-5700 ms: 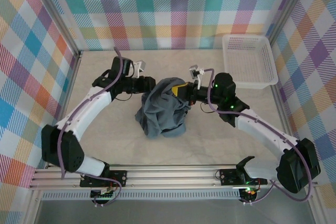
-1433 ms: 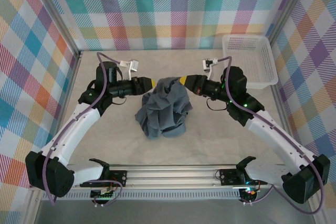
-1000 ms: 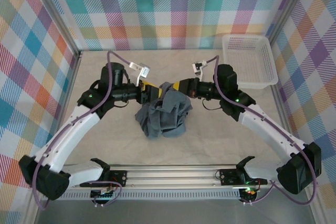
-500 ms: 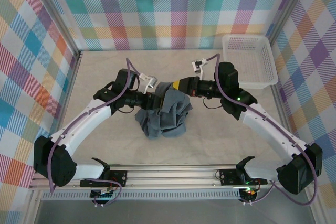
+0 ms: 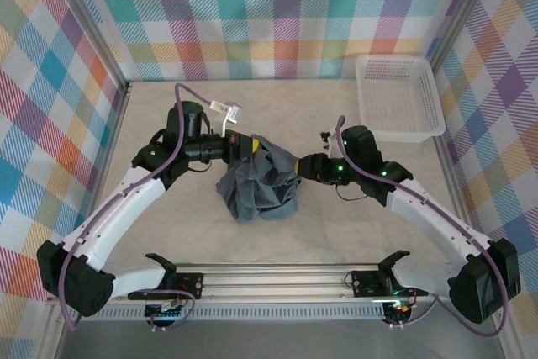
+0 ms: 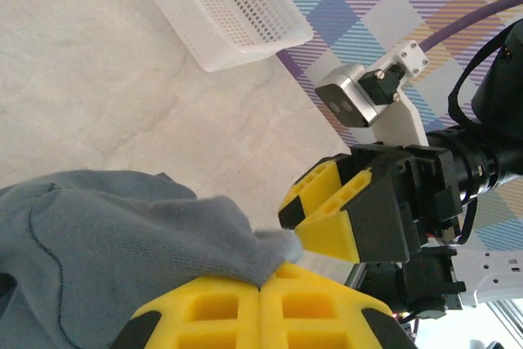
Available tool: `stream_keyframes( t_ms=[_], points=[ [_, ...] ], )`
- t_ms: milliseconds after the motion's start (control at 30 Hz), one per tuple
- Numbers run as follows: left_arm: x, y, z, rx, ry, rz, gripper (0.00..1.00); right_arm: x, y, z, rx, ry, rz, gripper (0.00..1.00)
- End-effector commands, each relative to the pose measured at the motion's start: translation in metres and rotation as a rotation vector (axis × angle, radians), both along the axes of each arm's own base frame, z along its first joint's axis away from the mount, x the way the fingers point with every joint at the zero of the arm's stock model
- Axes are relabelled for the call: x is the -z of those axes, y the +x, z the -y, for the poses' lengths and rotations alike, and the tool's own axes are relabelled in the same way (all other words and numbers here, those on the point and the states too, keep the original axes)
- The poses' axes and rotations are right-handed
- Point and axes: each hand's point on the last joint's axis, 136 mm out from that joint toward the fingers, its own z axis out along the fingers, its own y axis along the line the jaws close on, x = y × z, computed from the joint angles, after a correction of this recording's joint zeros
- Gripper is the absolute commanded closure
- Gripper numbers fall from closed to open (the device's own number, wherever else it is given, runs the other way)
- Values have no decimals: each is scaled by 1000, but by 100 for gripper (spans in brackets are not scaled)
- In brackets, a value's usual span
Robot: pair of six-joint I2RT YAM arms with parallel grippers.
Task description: Fold the inside-out t-shirt
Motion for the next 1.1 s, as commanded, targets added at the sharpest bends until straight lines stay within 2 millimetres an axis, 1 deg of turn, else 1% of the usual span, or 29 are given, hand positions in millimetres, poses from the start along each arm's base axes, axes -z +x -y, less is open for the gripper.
stream_keyframes(
  t_ms=[0,67,100,167,233,267,300,367,433,467,500,533,567,600,633,667,733,767,800,833,900,933,967,1000,1067],
  points=[
    [-11,0,5,29,-55,6,100,-28,8,7,-31,-90,224,47],
    [-12,0,5,31,-63,4,100,-38,13,13,-45,-178,402,39],
    [-14,-1,5,31,-64,6,100,-44,13,12,-68,-220,502,36],
    [-17,-1,4,24,-68,13,100,-55,4,-1,-194,-307,753,34],
    [-19,-1,5,29,-71,14,100,-58,-8,-18,-326,-375,962,29],
    [-19,-1,5,29,-70,12,100,-60,-11,-26,-369,-392,1033,26],
    [-19,-1,5,28,-71,10,100,-64,-10,-31,-376,-391,1066,23],
    [-19,0,6,27,-74,7,100,-68,2,-41,-352,-385,1071,22],
    [-22,1,7,26,-85,11,100,-57,18,-47,-328,-426,1030,24],
    [-27,2,7,24,-99,29,100,-45,27,-51,-333,-460,995,28],
    [-29,3,7,20,-100,36,100,-36,32,-55,-346,-479,959,35],
    [-29,3,6,14,-98,41,100,-30,34,-60,-362,-479,917,50],
    [-28,4,5,8,-89,43,100,-30,31,-66,-386,-447,877,66],
    [-26,5,3,1,-73,46,100,-38,24,-72,-408,-393,851,80],
    [-14,6,-3,-27,-23,25,100,-50,13,-79,-437,-305,828,93],
    [0,11,-12,-73,40,16,100,-64,0,-83,-464,-211,815,100],
    [27,26,-34,-167,130,-26,100,-95,-25,-86,-490,18,767,100],
    [34,29,-40,-172,131,-45,100,-110,-36,-85,-508,137,743,100],
    [35,29,-39,-152,113,-51,100,-121,-45,-83,-532,227,717,100],
    [30,26,-34,-116,77,-39,99,-132,-50,-80,-543,305,683,100],
    [12,15,-20,-23,-16,-2,87,-143,-49,-74,-538,385,628,100],
    [8,9,-18,-3,-39,1,80,-144,-45,-72,-530,402,602,100],
    [-2,7,-18,4,-55,45,73,-143,-40,-70,-517,403,578,100],
    [-4,4,-21,1,-45,67,67,-142,-36,-69,-509,403,562,100],
    [-3,-5,-31,-15,7,102,56,-138,-25,-67,-487,397,518,100]
  ],
)
